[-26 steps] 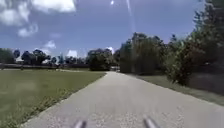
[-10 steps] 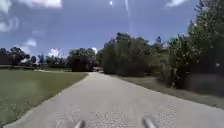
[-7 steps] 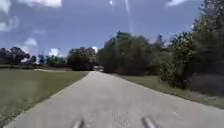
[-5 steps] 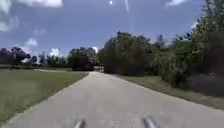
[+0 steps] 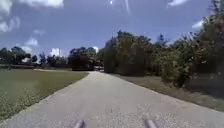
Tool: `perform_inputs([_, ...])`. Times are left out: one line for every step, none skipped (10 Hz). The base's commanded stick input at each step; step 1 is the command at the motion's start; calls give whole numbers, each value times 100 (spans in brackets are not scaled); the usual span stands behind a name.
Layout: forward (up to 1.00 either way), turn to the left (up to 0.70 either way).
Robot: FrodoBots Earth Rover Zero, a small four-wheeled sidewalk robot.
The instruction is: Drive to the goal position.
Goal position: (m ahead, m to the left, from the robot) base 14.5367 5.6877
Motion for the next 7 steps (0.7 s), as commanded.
perform_inputs([50, 0])
perform_inputs([50, 0])
perform_inputs([50, 0])
perform_inputs([50, 0])
perform_inputs([50, 0])
perform_inputs([50, 0])
perform_inputs([50, 0])
